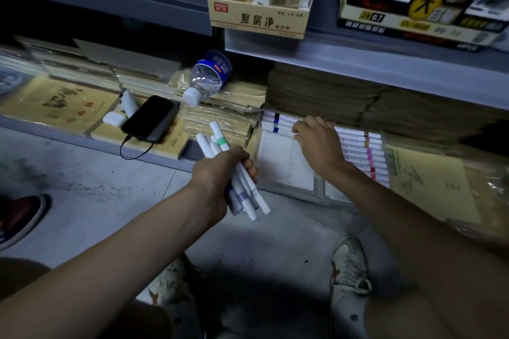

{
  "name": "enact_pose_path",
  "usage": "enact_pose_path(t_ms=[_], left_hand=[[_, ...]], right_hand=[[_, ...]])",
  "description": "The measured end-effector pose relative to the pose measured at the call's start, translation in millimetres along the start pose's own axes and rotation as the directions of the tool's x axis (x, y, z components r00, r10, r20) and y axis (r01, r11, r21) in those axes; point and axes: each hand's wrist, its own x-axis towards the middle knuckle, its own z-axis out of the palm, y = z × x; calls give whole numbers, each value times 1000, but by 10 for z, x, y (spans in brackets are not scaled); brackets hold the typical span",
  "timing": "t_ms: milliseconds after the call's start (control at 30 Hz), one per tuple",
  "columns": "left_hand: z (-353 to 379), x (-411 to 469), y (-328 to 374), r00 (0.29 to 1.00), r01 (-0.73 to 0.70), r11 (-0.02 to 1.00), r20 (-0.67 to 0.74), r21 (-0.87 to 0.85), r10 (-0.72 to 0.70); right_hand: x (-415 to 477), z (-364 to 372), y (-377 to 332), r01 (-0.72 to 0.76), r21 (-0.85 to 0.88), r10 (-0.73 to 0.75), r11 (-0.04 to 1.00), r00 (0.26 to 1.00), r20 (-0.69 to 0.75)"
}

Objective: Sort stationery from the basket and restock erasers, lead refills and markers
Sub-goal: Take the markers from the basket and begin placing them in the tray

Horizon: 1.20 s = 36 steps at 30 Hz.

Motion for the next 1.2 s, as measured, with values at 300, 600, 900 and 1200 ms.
enact_pose_path(t_ms=[300, 600, 900, 1200], left_hand=[[-212, -447, -210, 1000, -14, 1000, 27, 13, 14], [-536, -347, -210, 991, -89, 995, -93, 46, 93], [-181, 192, 186, 991, -135, 991, 28, 17, 135], [251, -1071, 756, 978, -140, 990, 158, 31, 133]], right_hand=[[-224, -240, -217, -115, 98, 117, 989, 993, -15], [-518, -597, -708, 36, 349, -7, 937, 996, -86], [-162, -811, -1155, -407, 782, 261, 472, 912, 317], [-325, -2410, -1341, -470, 784, 181, 406, 882, 435]])
